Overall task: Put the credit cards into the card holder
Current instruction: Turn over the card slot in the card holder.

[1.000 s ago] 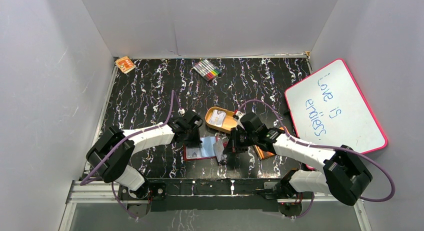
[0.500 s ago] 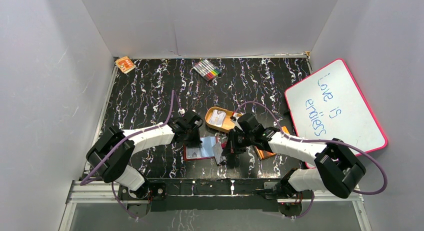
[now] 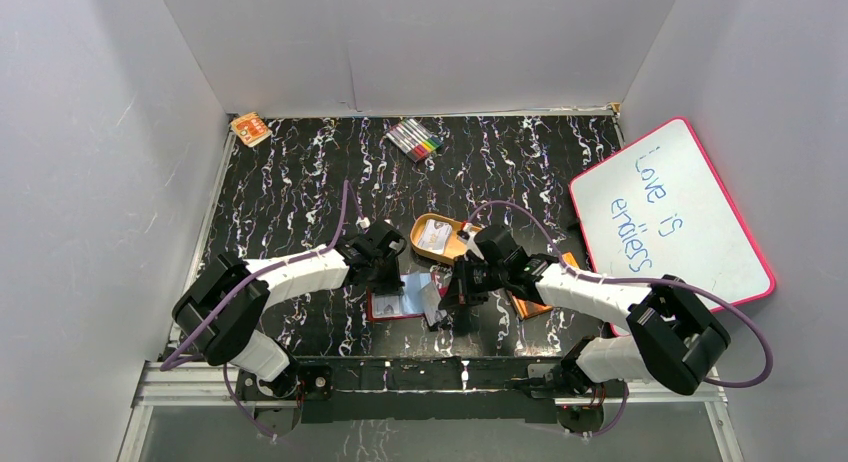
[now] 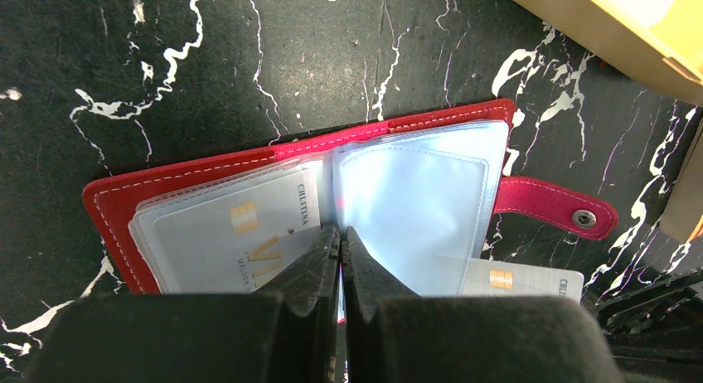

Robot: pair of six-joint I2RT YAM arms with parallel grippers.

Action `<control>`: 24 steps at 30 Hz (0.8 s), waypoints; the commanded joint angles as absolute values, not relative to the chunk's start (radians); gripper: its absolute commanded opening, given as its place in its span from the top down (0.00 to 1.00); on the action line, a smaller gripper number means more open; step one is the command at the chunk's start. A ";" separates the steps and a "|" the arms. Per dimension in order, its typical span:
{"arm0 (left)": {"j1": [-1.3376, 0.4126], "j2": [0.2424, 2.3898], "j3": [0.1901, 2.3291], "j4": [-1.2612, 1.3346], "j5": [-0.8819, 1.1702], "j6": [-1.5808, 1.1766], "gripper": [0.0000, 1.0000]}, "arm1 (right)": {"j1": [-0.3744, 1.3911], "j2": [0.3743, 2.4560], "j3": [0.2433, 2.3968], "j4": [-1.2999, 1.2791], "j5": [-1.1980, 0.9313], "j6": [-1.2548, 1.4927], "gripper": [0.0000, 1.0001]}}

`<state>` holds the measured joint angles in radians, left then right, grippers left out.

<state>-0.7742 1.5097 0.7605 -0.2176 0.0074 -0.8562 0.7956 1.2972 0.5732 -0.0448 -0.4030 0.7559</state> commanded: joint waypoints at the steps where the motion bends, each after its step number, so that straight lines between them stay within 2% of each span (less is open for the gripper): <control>1: -0.776 1.498 0.779 -0.269 -0.002 -0.849 1.00 | 0.804 1.309 0.610 0.037 -0.470 0.739 1.00; 6: -0.776 1.486 0.806 -0.293 -0.009 -0.846 0.95 | 0.809 1.364 0.618 0.059 -0.488 0.738 1.00; 15: -0.776 1.454 0.846 -0.333 -0.006 -0.830 0.71 | 0.814 1.411 0.628 0.108 -0.489 0.762 1.00; 21: -0.776 1.421 0.877 -0.369 -0.005 -0.813 0.50 | 0.818 1.422 0.640 0.115 -0.488 0.765 1.00; 24: -0.777 1.406 0.896 -0.394 -0.013 -0.804 0.44 | 0.824 1.422 0.647 0.115 -0.487 0.766 1.00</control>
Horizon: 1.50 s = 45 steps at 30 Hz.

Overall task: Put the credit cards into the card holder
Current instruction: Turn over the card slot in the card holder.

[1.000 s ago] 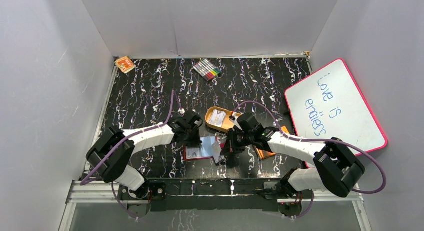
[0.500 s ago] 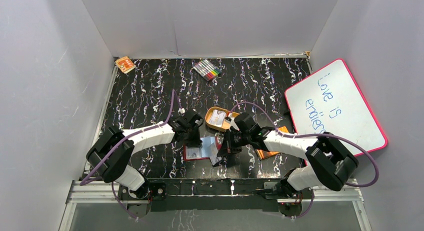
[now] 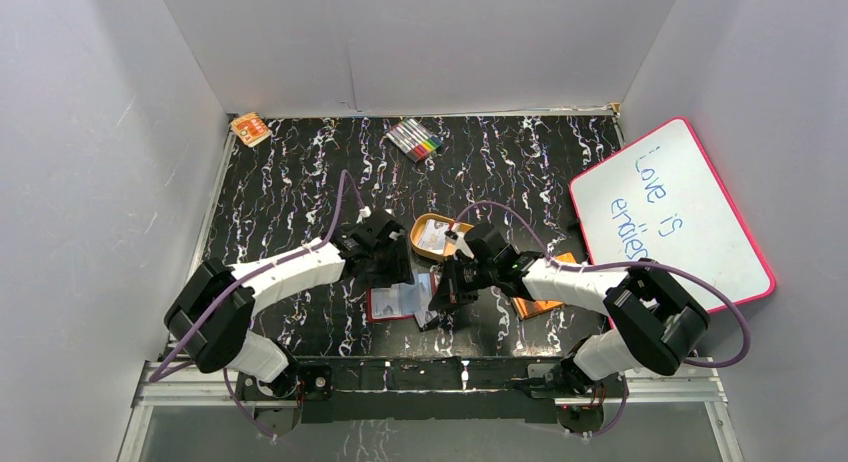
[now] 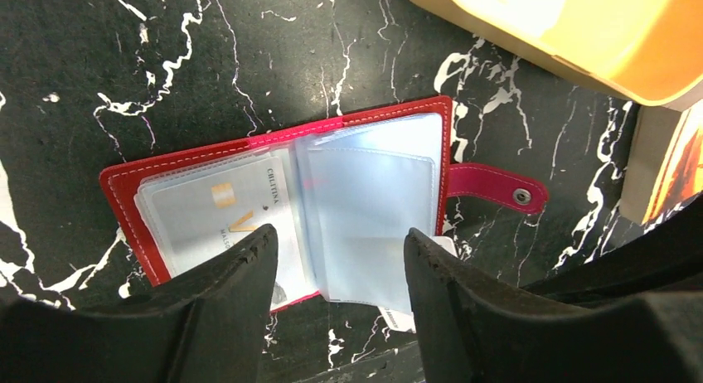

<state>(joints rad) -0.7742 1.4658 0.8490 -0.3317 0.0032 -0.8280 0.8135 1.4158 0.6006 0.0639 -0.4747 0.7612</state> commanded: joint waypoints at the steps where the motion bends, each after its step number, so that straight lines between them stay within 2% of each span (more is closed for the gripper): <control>1: -0.776 1.401 0.899 -0.400 -0.017 -0.804 0.42 | 0.826 1.422 0.649 0.114 -0.486 0.766 1.00; 7: -0.777 1.339 0.903 -0.445 -0.051 -0.809 0.32 | 0.836 1.429 0.664 0.107 -0.479 0.765 1.00; 13: -0.777 1.235 0.842 -0.483 -0.114 -0.837 0.29 | 0.847 1.447 0.695 0.084 -0.459 0.744 1.00; 26: -0.775 1.049 0.715 -0.481 -0.180 -0.913 0.29 | 0.880 1.484 0.751 0.053 -0.428 0.723 1.00; 37: -0.775 1.088 0.736 -0.500 -0.184 -0.933 0.30 | 0.910 1.502 0.775 0.038 -0.388 0.731 1.00; 41: -0.775 1.081 0.722 -0.508 -0.200 -0.946 0.32 | 0.906 1.444 0.745 0.015 -0.272 0.778 1.00; 45: -0.775 1.062 0.684 -0.524 -0.241 -0.973 0.34 | 0.879 1.418 0.714 0.057 -0.273 0.826 1.00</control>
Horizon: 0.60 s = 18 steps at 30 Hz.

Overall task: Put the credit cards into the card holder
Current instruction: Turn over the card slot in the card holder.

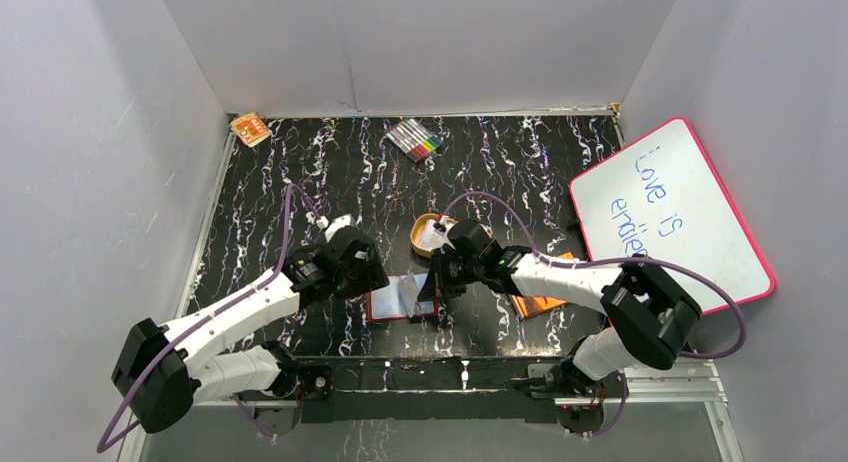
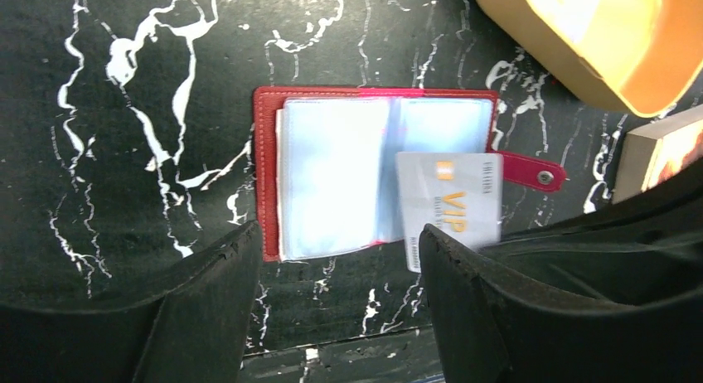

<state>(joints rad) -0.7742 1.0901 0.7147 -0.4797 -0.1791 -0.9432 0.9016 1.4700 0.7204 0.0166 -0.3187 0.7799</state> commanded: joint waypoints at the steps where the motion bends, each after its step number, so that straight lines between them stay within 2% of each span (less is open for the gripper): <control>1: -0.774 1.058 0.672 -0.526 -0.247 -0.980 0.35 | 0.875 1.428 0.719 0.060 -0.283 0.826 1.00; 7: -0.767 1.081 0.626 -0.534 -0.256 -1.006 0.42 | 0.864 1.492 0.753 0.087 -0.329 0.840 1.00; 14: -0.761 1.107 0.591 -0.521 -0.247 -1.016 0.56 | 0.861 1.537 0.746 0.141 -0.358 0.877 1.00; 18: -0.760 1.106 0.577 -0.508 -0.244 -1.016 0.60 | 0.862 1.551 0.742 0.158 -0.374 0.886 1.00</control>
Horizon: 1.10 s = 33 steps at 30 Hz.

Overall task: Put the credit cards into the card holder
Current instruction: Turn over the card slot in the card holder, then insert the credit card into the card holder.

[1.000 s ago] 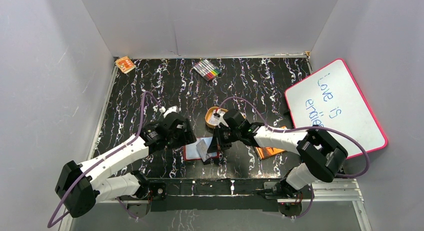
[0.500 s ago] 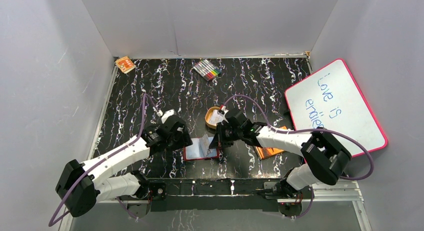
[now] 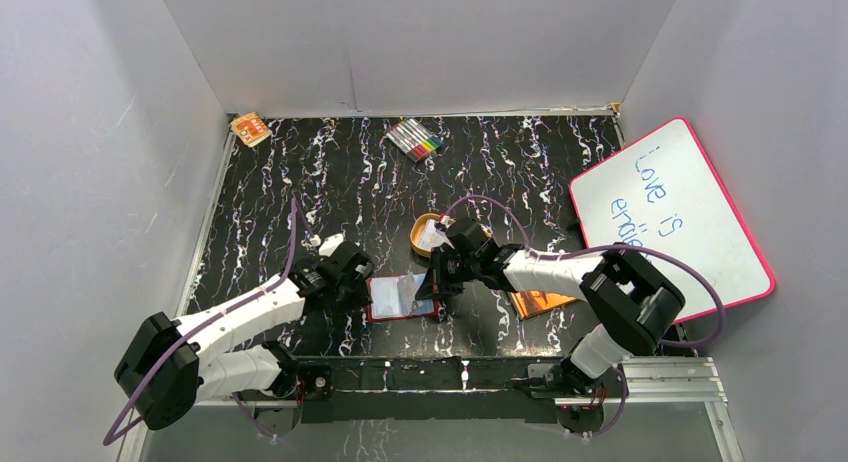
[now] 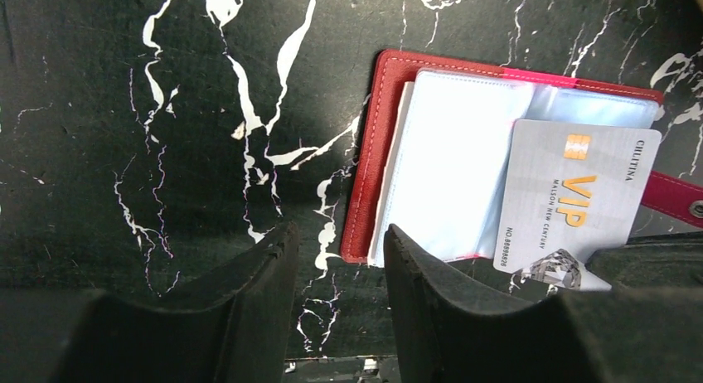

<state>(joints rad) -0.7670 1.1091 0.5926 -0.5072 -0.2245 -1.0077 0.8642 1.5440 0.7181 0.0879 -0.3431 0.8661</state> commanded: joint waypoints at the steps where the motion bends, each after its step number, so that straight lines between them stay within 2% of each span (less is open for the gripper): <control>1: -0.759 1.107 0.573 -0.506 -0.243 -1.016 0.61 | 0.861 1.554 0.742 0.159 -0.377 0.886 1.00; 13: -0.756 1.144 0.542 -0.460 -0.199 -1.008 0.69 | 0.861 1.584 0.720 0.199 -0.397 0.910 1.00; 33: -0.756 1.190 0.513 -0.410 -0.156 -1.008 0.74 | 0.860 1.614 0.651 0.324 -0.388 1.010 1.00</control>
